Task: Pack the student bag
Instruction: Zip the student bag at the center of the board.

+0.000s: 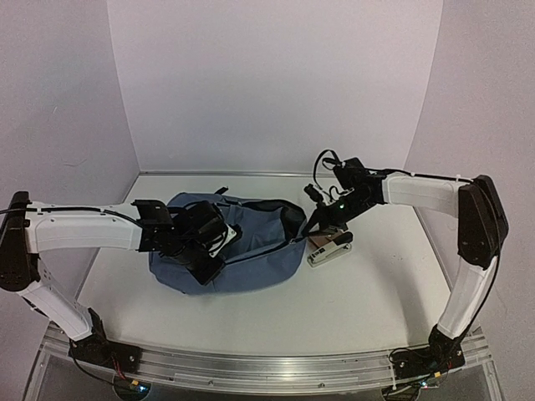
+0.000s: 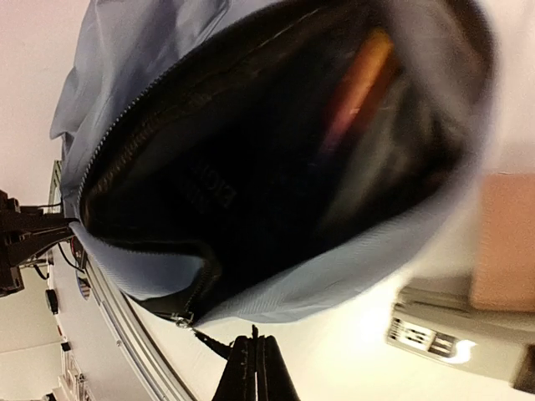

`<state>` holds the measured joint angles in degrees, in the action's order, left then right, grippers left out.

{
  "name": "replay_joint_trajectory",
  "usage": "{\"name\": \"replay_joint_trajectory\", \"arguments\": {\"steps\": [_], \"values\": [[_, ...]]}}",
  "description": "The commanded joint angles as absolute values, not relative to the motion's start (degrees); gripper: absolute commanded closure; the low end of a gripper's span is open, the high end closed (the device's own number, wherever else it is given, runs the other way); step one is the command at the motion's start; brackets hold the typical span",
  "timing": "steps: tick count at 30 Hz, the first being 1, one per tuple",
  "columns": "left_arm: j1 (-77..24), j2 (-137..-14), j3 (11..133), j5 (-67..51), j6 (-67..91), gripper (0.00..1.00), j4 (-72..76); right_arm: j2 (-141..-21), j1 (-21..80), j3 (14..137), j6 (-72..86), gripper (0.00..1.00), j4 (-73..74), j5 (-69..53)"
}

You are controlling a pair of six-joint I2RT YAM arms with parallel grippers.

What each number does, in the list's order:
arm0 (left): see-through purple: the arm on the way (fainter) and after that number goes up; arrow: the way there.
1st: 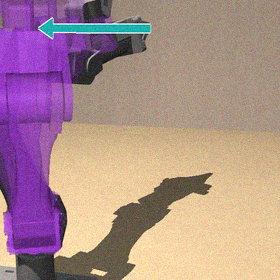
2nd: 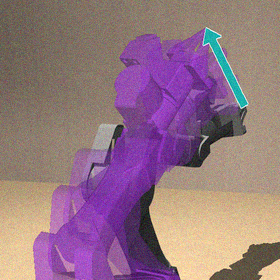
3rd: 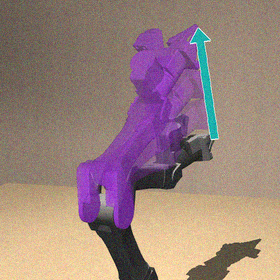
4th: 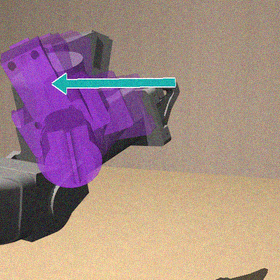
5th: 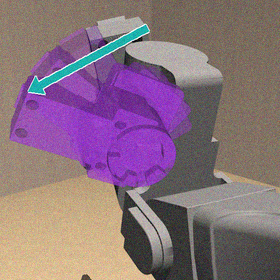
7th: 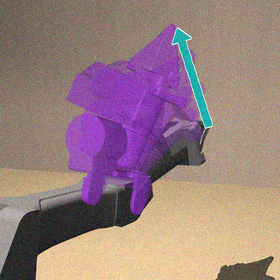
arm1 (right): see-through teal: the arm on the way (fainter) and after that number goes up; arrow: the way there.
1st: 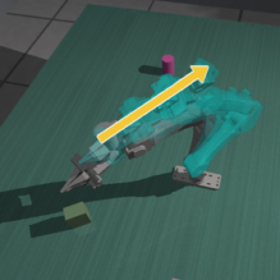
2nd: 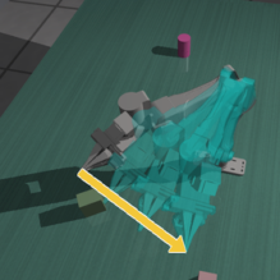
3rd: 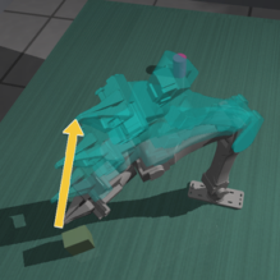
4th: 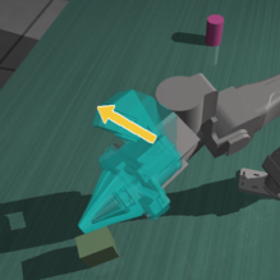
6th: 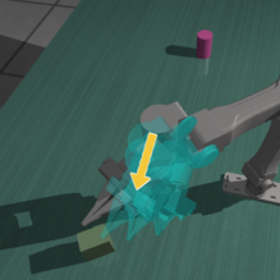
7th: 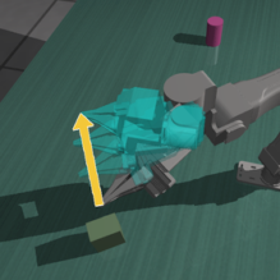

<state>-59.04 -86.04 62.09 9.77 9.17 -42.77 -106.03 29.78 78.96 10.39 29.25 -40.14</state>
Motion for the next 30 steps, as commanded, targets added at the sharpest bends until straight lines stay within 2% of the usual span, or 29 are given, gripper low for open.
{"name": "replay_joint_trajectory", "arguments": {"steps": [1,8,11,12,14,17,23,30], "values": [[-59.21,-86.83,60.92,13.06,11.66,1.0,-54.92,-101.72,26.17,79.19,7.2,1.0,30.48,-35.19],[-58.47,-89.04,61.78,20.74,9.89,1.0,-51.6,-98.33,31.97,74.99,8.57,1.0,30.01,-41.77],[-53.17,-88.65,63.83,20.98,7.08,0.96,-48.52,-98.03,36.74,72.48,10.12,1.0,28.43,-43.56],[-52.36,-87.41,64.42,19.96,6.22,0.88,-47.7,-98.6,37.7,72.56,11.19,1.0,27.43,-44.24],[-53.07,-83.77,65.08,18.01,4.18,0.63,-45.8,-100.13,39.09,74.2,13.02,1.0,25.86,-44.98],[-56.36,-79.66,66.14,15.72,5.61,0.46,-44.95,-102.24,39.87,78.19,15.21,1.0,24.13,-45.15],[-65.49,-85.91,72.05,13.55,8.75,0.38,-41.98,-102.72,40.19,81.1,15.84,1.0,23.75,-45.18],[-66.62,-99.19,76.93,12.53,6.25,0.4,-31.28,-100.98,40.14,79.23,15.67,1.0,23.73,-43.43]]}}
